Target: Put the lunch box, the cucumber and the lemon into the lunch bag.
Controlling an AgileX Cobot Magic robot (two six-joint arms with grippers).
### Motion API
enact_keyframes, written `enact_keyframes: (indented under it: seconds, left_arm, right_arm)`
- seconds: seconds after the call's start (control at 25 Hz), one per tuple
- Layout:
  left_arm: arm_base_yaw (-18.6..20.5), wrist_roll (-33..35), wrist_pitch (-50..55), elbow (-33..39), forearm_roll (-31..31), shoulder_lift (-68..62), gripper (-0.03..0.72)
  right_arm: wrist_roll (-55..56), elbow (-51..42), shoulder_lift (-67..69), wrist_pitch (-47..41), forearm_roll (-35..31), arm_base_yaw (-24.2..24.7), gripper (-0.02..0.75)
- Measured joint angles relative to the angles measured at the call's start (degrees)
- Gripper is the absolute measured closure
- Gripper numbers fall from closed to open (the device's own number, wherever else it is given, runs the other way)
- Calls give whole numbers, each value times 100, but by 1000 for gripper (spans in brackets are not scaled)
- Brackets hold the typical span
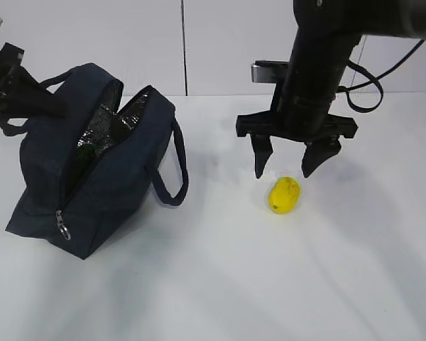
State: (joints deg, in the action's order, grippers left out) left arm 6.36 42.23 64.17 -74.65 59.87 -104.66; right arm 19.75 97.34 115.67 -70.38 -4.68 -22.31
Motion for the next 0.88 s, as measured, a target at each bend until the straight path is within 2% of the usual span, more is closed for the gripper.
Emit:
enact_keyframes:
  seconds: [0.32, 0.68, 0.88]
  left_arm:
    - [0, -74, 10, 0, -12, 0, 697]
    - [0, -86, 99, 0, -116, 0, 697]
    - [0, -86, 124, 0, -128, 0, 697]
  right_arm:
    - [253, -116, 0, 0, 1122, 0, 160]
    - [1453, -116, 0, 66, 994, 2, 160]
    - [1658, -116, 125, 162, 950, 50, 160]
